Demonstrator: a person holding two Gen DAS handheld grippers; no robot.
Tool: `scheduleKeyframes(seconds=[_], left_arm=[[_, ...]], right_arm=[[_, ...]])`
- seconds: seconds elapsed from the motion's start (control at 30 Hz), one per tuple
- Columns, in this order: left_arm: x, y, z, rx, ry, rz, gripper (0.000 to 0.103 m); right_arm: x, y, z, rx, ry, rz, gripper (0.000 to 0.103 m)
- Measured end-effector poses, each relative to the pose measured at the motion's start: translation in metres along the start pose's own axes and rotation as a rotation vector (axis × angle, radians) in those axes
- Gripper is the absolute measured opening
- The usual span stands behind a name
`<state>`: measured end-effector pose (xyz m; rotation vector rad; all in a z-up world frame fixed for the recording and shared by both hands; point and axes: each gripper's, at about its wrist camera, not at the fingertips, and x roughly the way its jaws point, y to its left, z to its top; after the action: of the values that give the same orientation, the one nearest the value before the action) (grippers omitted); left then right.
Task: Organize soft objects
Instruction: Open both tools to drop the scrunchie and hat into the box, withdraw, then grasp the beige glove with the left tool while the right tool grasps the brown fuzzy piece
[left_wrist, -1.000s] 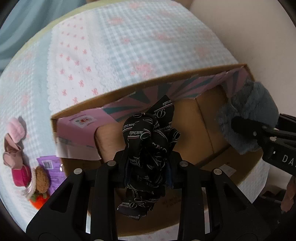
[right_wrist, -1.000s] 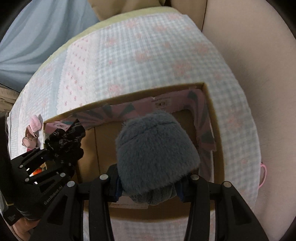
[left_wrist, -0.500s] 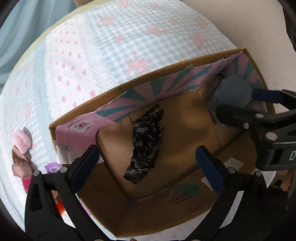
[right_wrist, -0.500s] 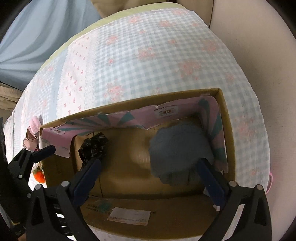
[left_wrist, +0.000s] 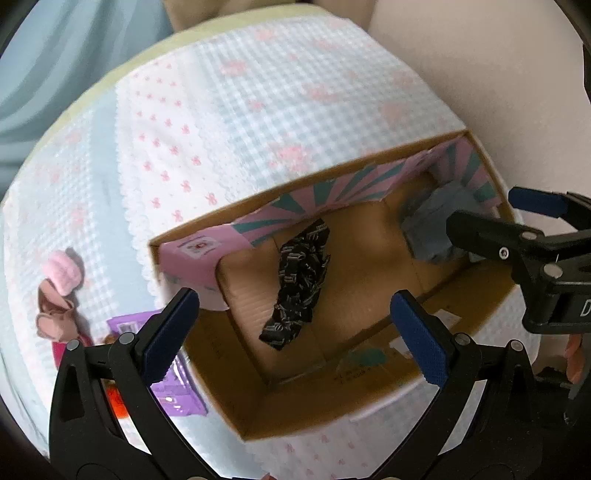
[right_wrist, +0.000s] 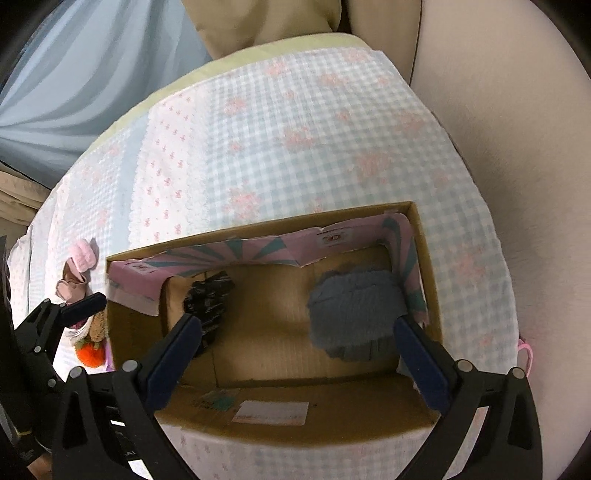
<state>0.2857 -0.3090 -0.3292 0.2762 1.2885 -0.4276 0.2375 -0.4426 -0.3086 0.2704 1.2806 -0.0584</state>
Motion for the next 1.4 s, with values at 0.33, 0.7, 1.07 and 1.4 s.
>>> scheduleKeyframes(seconds=[0.33, 0.7, 1.07, 1.4], left_arm=[[-0.101, 0.009, -0.023, -0.022, -0.132, -0.004, 0.103], [-0.234, 0.035, -0.098, -0.092, -0.358, 0.031, 0.103], [-0.3, 0.079, -0.179, -0.247, -0.465, 0.091, 0.103], [-0.302, 0.153, -0.242, -0.428, -0.444, 0.18, 0.103]], right_arm=[[-0.074, 0.023, -0.02, -0.018, -0.091, -0.014, 0.103], [-0.199, 0.061, -0.083, -0.041, -0.238, -0.072, 0.103], [-0.267, 0.103, -0.137, -0.077, -0.375, -0.067, 0.103], [-0.246, 0.175, -0.153, -0.252, -0.385, 0.123, 0.103]])
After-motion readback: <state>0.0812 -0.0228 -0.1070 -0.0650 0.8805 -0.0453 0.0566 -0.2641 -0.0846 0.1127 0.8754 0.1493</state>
